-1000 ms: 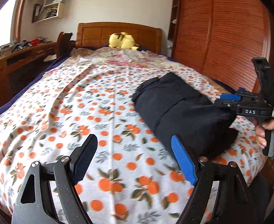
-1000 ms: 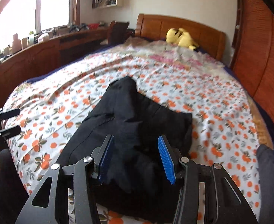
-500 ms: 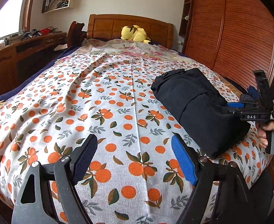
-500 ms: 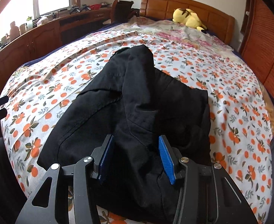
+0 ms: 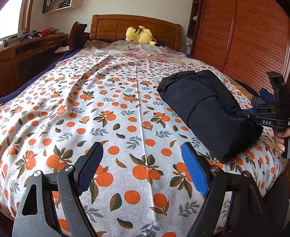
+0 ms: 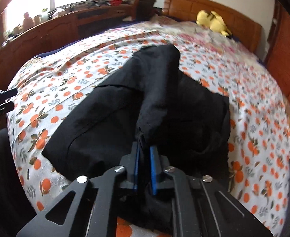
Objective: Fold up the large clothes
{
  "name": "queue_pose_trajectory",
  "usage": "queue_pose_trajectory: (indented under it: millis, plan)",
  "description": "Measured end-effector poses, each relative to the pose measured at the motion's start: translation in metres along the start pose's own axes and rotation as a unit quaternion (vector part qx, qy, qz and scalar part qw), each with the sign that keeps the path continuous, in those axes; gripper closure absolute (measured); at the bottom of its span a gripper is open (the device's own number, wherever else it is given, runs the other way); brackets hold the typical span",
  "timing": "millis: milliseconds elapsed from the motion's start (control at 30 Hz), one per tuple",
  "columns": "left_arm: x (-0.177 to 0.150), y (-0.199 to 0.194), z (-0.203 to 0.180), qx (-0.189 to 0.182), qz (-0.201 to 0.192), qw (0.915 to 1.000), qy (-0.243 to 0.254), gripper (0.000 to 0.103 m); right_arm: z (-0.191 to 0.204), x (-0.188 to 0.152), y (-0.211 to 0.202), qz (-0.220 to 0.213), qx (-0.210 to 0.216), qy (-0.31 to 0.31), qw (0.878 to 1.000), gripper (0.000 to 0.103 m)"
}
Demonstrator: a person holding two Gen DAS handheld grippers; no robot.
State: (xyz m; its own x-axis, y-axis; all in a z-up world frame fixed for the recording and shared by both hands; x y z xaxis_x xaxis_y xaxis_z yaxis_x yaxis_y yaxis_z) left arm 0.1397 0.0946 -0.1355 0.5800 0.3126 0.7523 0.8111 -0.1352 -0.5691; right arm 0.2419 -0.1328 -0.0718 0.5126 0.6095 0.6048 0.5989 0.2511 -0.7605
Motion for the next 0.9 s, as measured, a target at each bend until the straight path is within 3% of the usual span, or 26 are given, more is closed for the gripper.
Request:
queue_pose_trajectory:
  millis: [200, 333, 500, 633, 800, 900]
  plan:
    - [-0.002, -0.001, -0.007, -0.008, 0.001, 1.0, 0.003, 0.021, -0.007, 0.012, -0.049, -0.053, -0.034, -0.002, 0.998, 0.099]
    - [-0.003, -0.001, -0.014, -0.013, 0.003, 0.9998, 0.013, 0.021, -0.015, 0.002, -0.073, -0.064, -0.069, -0.001, 0.996, 0.099]
    - [-0.004, -0.001, -0.02, -0.018, 0.005, 0.9996, 0.02, 0.021, -0.045, -0.044, -0.06, -0.005, -0.118, 0.051, 0.992, 0.099]
    - [-0.005, -0.001, -0.022, -0.019, 0.006, 0.9996, 0.02, 0.021, -0.049, -0.079, -0.027, 0.046, -0.11, 0.076, 0.99, 0.099]
    - [-0.006, -0.002, -0.027, -0.023, 0.005, 0.9994, 0.024, 0.021, -0.039, -0.07, -0.029, 0.036, -0.117, 0.086, 0.989, 0.098]
    - [-0.006, -0.003, -0.031, -0.026, 0.005, 0.9993, 0.028, 0.021, -0.042, -0.063, -0.04, 0.023, -0.13, 0.095, 0.987, 0.09]
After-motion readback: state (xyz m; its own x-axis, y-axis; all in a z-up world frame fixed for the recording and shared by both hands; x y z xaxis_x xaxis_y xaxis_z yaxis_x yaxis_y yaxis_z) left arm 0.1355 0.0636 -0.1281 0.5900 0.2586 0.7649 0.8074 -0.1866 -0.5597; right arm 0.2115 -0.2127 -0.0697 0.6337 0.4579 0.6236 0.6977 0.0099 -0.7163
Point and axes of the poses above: each gripper's, at about its wrist camera, not at the fingertips, and y roughly the way its jaws point, z to its left, x to its top, the point moved 3 cm from there along y, roughly the way its jaws point, and after that the axes turned 12 degrees about -y, right-handed, at the moved point
